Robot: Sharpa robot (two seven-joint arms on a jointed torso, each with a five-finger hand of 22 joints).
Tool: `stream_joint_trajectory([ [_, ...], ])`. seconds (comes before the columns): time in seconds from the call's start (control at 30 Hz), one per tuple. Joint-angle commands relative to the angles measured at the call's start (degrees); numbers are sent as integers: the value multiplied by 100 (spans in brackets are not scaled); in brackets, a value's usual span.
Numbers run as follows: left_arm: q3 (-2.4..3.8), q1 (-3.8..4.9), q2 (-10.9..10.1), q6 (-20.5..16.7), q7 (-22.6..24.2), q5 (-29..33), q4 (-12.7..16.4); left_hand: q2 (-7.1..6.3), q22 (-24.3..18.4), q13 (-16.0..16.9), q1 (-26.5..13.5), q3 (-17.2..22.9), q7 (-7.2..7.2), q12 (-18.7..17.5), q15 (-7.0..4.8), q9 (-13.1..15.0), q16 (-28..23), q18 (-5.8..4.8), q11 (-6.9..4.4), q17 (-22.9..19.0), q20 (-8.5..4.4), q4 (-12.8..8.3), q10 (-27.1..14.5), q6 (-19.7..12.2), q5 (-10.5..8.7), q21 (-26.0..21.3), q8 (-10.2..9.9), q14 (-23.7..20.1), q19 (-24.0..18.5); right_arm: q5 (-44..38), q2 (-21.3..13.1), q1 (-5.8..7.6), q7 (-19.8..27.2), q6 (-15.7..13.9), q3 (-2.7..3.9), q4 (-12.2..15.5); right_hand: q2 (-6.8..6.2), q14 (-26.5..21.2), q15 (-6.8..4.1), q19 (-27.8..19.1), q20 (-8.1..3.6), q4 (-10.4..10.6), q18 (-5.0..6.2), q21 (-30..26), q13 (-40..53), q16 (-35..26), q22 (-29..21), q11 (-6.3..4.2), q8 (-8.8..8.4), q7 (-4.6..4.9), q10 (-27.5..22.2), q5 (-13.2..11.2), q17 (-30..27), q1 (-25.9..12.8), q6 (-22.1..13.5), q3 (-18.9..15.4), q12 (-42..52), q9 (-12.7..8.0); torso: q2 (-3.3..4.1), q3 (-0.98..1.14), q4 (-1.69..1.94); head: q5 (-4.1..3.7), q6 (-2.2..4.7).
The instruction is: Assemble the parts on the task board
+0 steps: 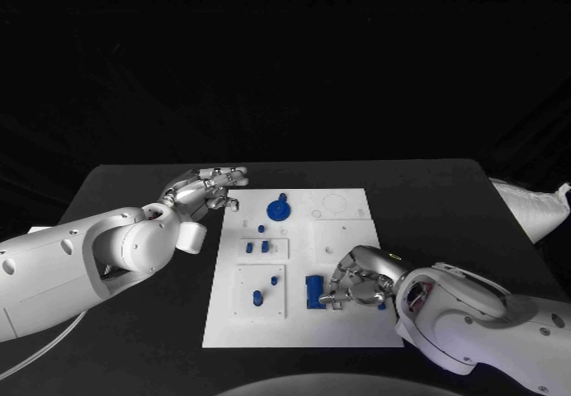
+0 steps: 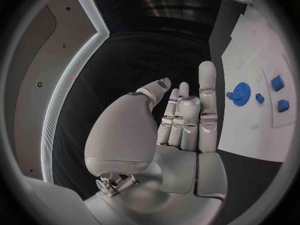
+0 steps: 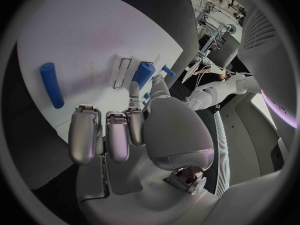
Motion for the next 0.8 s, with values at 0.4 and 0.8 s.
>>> stream_joint_trajectory([
  [0.4, 2, 1, 25, 86, 51, 21, 2, 0, -10, 7, -47, -18, -1, 39, 12, -7, -6, 92, 3, -9, 6, -8, -45, -56, 14, -39, -9, -34, -47, -282, 230, -31, 58, 130, 2, -202, 199, 503, -36, 77, -38, -86, -98, 8, 671, -3, 42, -50, 42, -46, 255, -89, 1024, 174, 34, 96, -12, 49, -8, -5, -12, 16, -12],
  [0.8, 2, 1, 6, 94, 43, 21, 12, 0, -10, 7, -47, -18, -1, 39, 12, -7, -6, 92, 3, -9, 6, -8, -45, -56, 14, -39, -9, -34, -47, -563, 421, -118, -81, 391, 1, -354, 162, 511, -101, 96, -93, -407, -110, 44, 737, 21, 111, -127, 150, -136, 293, -532, 1069, 536, 130, 238, 69, 144, 1, -2, -24, 45, -42],
])
